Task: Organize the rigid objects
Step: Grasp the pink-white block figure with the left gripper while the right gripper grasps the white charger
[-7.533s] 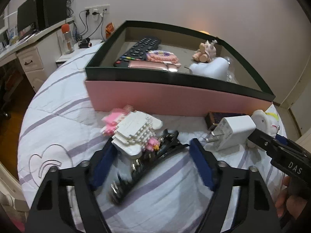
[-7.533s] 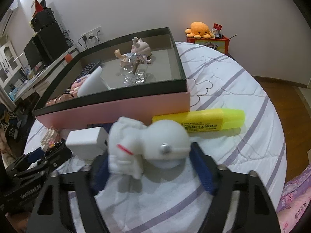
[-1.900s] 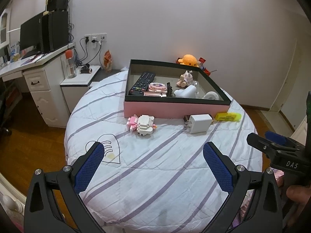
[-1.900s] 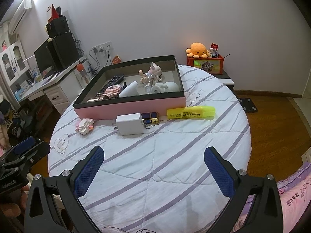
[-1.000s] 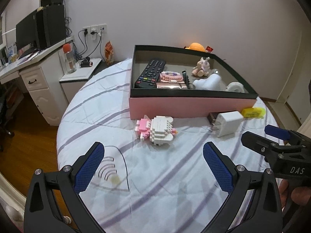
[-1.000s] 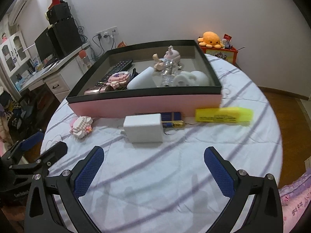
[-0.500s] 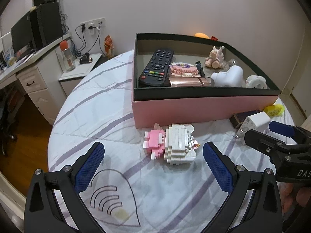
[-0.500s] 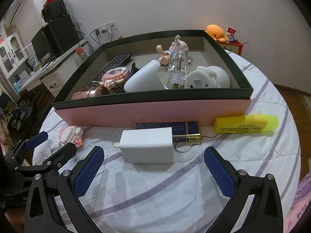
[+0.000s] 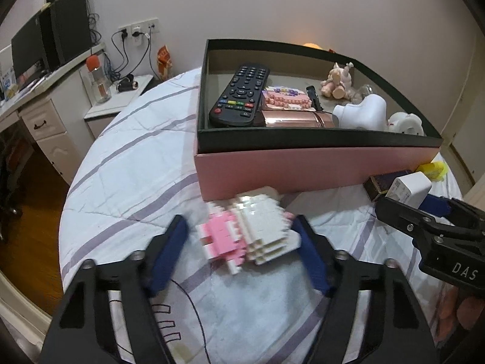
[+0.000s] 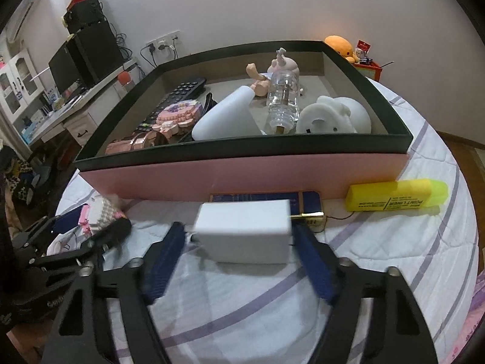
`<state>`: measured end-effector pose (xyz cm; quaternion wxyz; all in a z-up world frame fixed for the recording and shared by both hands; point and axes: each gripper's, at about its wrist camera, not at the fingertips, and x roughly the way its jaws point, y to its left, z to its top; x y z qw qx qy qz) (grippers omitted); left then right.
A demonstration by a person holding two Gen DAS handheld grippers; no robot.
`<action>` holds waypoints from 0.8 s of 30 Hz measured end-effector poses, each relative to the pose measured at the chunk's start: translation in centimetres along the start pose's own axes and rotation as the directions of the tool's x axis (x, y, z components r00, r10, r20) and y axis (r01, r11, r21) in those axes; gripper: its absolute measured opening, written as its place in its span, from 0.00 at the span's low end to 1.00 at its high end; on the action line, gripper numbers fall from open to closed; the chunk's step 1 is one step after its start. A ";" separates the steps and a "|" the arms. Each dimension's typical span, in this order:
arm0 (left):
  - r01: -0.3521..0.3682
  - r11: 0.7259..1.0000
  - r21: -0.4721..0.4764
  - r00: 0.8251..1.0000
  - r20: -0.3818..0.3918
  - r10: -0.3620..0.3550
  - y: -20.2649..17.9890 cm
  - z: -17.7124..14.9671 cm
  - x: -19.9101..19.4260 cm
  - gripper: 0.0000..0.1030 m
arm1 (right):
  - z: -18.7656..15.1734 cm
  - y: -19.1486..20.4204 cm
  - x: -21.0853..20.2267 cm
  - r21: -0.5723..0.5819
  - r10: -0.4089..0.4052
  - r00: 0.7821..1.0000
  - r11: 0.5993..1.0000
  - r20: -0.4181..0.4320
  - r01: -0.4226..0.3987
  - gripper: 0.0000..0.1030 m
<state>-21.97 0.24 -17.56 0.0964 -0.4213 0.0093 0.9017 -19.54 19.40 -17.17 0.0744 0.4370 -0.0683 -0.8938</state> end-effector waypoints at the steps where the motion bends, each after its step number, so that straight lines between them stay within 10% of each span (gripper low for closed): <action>1: 0.004 1.000 -0.007 1.000 0.003 -0.004 0.1 0.0 -0.1 0.59 | -0.1 -0.2 -0.1 0.005 0.009 1.000 1.000 0.001 -0.009 0.68; 24: 0.060 0.998 -0.031 0.998 0.039 -0.059 -0.1 -1.8 -3.6 0.59 | -1.5 -1.5 -3.4 0.034 0.055 0.998 0.998 0.036 -0.056 0.68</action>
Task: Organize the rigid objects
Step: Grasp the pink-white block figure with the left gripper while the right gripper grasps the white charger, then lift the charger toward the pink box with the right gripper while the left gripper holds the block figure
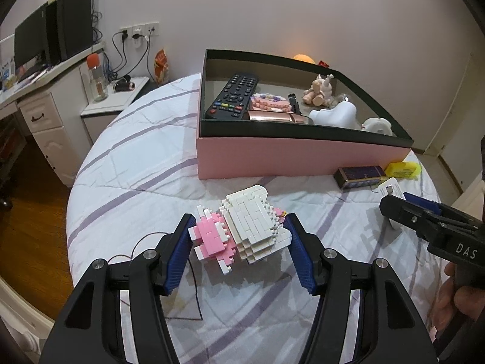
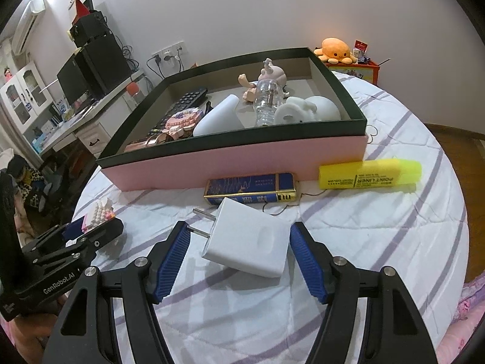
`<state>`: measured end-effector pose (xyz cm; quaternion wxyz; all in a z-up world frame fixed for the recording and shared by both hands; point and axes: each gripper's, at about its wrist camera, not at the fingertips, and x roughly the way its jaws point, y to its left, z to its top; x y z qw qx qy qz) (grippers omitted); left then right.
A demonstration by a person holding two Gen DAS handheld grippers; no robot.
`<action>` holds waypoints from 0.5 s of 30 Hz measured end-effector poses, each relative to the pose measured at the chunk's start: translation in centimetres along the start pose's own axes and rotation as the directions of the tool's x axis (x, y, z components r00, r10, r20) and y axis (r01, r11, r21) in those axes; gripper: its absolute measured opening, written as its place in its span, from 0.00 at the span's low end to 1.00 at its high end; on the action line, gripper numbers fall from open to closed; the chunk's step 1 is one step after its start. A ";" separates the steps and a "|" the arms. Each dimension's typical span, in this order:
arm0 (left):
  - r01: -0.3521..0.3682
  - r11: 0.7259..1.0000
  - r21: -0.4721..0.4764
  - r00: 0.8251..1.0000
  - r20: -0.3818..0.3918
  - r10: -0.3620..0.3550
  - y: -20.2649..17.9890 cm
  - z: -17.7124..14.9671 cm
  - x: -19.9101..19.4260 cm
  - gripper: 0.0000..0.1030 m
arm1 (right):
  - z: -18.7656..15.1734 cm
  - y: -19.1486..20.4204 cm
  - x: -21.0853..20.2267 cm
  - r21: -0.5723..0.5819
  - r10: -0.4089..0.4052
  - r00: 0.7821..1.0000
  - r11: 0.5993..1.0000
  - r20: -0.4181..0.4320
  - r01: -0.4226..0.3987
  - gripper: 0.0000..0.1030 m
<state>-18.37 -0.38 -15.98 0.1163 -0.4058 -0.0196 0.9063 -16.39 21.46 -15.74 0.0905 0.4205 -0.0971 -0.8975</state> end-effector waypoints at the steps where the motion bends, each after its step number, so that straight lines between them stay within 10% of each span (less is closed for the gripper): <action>1: 0.001 1.000 0.002 1.000 0.003 -0.001 -0.1 0.0 -0.2 0.59 | 0.0 0.0 -0.1 0.000 0.001 1.000 1.000 0.002 -0.001 0.68; 15: 0.010 1.000 0.023 0.999 0.046 -0.011 -1.0 0.6 -2.5 0.59 | 0.1 0.1 -2.3 0.000 0.015 0.999 1.000 0.050 -0.015 0.67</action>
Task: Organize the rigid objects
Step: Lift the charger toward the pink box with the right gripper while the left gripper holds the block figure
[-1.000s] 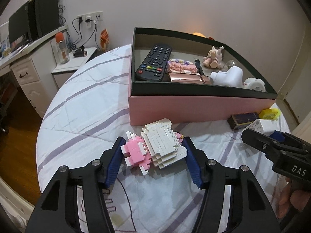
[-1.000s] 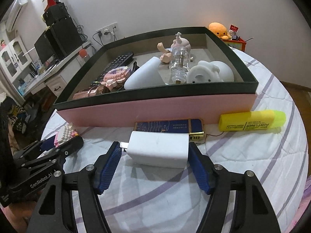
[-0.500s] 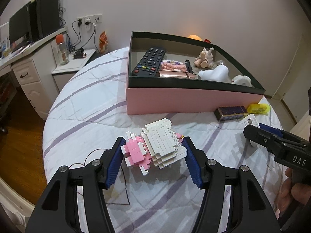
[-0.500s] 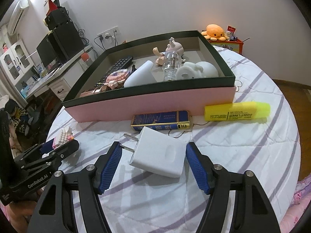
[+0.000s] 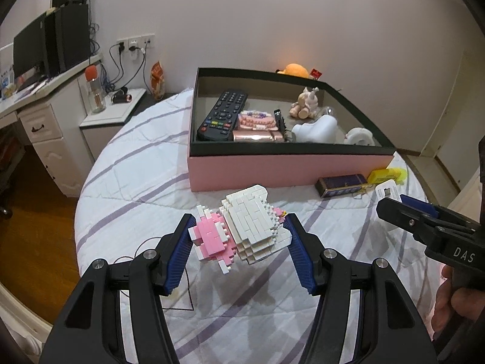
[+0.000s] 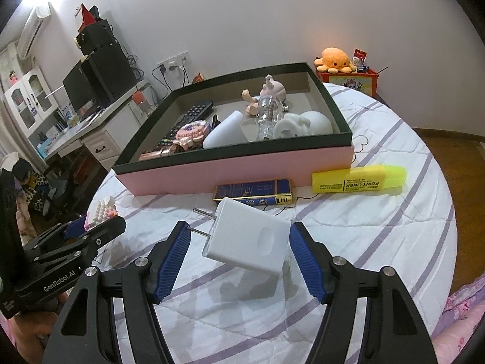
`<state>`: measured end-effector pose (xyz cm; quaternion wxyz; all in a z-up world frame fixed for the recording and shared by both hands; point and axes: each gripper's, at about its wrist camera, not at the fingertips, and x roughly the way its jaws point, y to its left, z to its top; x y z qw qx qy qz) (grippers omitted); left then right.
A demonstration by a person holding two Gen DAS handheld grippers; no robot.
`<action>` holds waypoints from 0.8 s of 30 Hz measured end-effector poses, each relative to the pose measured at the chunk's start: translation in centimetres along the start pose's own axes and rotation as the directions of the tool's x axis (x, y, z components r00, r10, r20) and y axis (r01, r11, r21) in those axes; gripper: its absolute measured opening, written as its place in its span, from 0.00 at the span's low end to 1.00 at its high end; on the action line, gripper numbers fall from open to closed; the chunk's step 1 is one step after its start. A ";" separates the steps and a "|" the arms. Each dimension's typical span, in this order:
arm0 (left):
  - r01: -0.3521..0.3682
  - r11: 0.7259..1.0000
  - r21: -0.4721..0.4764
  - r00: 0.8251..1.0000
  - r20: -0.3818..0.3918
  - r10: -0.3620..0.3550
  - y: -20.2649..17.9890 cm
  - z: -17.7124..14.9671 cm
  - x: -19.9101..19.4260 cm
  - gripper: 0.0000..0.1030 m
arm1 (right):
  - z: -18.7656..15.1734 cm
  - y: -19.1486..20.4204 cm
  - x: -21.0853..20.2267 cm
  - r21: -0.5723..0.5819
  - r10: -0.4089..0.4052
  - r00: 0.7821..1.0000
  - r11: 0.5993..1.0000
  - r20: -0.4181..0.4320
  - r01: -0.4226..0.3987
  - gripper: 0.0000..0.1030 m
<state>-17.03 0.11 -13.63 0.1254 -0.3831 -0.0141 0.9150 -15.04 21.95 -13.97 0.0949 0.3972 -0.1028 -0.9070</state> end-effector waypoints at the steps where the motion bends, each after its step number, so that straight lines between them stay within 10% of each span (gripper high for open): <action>1: 0.001 1.000 0.001 1.000 0.003 -0.001 -0.1 0.1 -0.1 0.59 | 0.1 0.0 -0.2 0.003 0.003 1.000 1.000 0.004 -0.003 0.67; 24: 0.016 0.998 0.058 0.990 0.140 -0.024 -2.2 9.4 0.0 0.59 | 8.9 0.7 -1.1 -0.060 0.028 0.991 0.998 0.130 -0.021 0.67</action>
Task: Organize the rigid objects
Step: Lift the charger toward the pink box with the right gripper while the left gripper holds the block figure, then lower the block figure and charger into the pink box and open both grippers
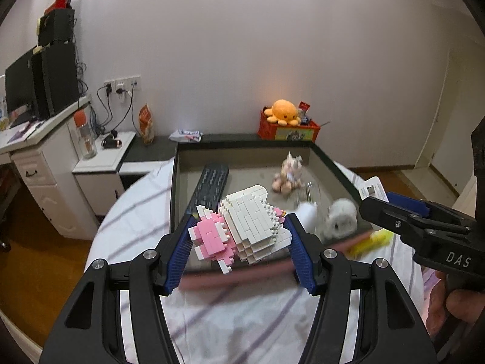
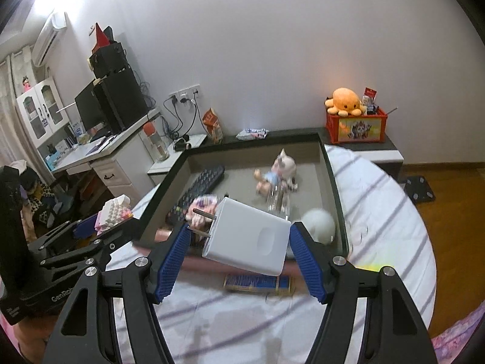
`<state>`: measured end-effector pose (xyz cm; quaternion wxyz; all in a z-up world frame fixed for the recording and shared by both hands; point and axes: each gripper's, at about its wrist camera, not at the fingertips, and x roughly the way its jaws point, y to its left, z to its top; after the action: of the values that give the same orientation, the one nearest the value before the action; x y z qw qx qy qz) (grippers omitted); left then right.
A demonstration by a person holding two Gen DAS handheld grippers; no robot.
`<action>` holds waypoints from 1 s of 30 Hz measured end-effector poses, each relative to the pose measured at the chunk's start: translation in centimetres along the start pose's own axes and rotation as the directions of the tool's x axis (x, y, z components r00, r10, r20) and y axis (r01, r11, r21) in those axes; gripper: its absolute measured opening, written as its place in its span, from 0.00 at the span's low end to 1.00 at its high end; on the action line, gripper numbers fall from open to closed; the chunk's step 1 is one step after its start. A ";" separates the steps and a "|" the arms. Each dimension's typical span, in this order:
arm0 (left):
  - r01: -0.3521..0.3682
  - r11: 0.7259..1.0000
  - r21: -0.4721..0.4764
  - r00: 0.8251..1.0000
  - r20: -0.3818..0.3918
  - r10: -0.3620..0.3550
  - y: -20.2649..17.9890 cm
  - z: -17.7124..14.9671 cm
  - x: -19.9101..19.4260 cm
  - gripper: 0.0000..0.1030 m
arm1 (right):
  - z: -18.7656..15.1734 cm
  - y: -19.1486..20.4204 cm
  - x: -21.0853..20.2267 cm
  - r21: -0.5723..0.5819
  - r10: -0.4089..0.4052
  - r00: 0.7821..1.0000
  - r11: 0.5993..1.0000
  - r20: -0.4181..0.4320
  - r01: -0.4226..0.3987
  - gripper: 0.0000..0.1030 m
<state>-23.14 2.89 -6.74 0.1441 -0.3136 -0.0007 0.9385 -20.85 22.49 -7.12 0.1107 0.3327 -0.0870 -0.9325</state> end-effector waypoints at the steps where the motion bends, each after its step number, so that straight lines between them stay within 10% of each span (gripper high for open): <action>1: 0.000 1.000 -0.001 1.000 0.004 0.000 0.1 0.5 0.4 0.59 | 0.7 -0.1 0.6 -0.003 0.001 1.000 1.000 -0.001 -0.001 0.67; 30: 0.009 1.000 0.028 0.974 -0.227 -0.003 0.1 4.6 15.5 0.61 | 5.5 -4.8 14.3 0.073 0.034 0.973 0.997 -0.226 -0.018 0.68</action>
<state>-37.68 7.36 -12.23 0.1507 -0.4167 0.0286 0.8960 -35.84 23.81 -12.60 0.1202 0.4398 -0.1110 -0.8831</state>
